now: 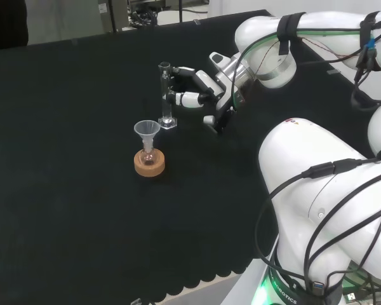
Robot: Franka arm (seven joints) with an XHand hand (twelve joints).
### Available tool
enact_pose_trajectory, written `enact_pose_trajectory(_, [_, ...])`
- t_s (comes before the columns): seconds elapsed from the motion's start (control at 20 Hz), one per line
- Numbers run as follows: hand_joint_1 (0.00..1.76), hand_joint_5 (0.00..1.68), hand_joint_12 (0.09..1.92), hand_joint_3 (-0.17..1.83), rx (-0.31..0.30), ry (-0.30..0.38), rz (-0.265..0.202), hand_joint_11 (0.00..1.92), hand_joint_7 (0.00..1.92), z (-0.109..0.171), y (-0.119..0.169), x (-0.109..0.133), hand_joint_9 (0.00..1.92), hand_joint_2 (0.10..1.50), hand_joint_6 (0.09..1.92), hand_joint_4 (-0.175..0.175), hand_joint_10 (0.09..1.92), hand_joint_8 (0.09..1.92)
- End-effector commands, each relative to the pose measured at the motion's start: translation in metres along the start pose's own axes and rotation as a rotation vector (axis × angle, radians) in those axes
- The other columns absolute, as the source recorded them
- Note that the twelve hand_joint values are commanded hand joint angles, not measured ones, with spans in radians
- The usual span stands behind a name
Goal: Pick up the graduated cylinder.
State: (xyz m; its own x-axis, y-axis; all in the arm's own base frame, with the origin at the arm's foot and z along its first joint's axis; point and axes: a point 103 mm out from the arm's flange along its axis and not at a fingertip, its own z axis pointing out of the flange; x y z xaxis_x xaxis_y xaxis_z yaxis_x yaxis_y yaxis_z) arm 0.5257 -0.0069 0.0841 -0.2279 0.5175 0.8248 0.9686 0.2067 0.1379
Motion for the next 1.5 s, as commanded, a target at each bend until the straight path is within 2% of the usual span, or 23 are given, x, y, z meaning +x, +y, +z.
enact_pose_trajectory(0.05, [1.05, 0.53, 1.28, -0.17, 0.000, 0.017, -0.013, 0.41, 0.54, 0.003, 0.003, 0.002, 0.69, 0.95, 0.09, -0.014, 0.47, 0.57])
enact_pose_trajectory(0.4, [1.05, 0.56, 1.29, -0.17, -0.003, 0.037, -0.039, 0.41, 0.55, 0.008, 0.009, 0.006, 0.73, 0.95, 0.09, -0.011, 0.49, 0.58])
enact_pose_trajectory(0.45, [1.05, 0.56, 1.28, -0.17, -0.014, 0.062, -0.049, 0.43, 0.56, 0.006, 0.006, 0.003, 0.74, 0.95, 0.09, -0.012, 0.49, 0.58])
enact_pose_trajectory(0.6, [1.06, 0.56, 1.26, -0.17, 0.002, 0.075, -0.033, 0.50, 0.57, 0.022, 0.011, -0.001, 0.78, 0.95, 0.09, -0.016, 0.48, 0.58])
enact_pose_trajectory(1.15, [1.06, 0.58, 1.24, -0.17, -0.007, 0.069, -0.034, 0.51, 0.58, 0.025, 0.011, -0.004, 0.80, 0.95, 0.09, -0.014, 0.47, 0.59])
enact_pose_trajectory(1.5, [1.07, 0.66, 1.25, -0.17, -0.011, 0.056, -0.033, 0.51, 0.61, 0.028, 0.012, -0.006, 0.81, 0.95, 0.14, -0.005, 0.46, 0.59])
